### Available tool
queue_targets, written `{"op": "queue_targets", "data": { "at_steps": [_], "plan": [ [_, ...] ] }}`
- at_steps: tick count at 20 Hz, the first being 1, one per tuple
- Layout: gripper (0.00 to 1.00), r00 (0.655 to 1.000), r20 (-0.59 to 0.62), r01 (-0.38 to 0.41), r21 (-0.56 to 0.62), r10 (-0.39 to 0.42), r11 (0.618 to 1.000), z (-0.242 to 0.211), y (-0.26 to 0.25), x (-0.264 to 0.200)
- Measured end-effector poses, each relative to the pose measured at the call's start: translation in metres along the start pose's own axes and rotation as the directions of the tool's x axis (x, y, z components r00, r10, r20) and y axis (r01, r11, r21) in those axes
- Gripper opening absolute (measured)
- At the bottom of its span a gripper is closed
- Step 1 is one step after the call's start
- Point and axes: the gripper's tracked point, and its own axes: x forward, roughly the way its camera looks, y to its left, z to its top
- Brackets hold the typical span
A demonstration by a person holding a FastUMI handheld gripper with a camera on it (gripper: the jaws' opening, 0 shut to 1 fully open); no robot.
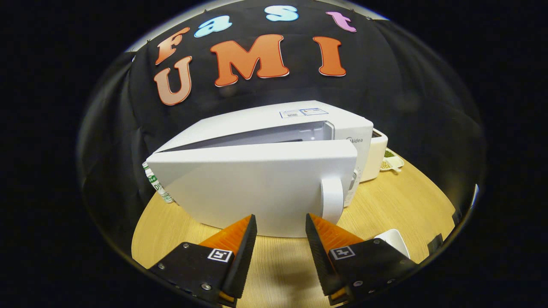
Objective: Open the microwave, put the food inside, and close the microwave door.
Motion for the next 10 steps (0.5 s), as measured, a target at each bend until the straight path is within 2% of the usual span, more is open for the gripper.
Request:
{"op": "queue_targets", "data": {
  "at_steps": [7,10],
  "plan": [
    [0.66,0.999,0.029,0.014,0.012,-0.014,1.000,0.027,-0.009,0.039],
    [0.66,1.000,0.022,-0.006,-0.003,0.006,1.000,0.027,-0.002,0.050]
  ]
}}
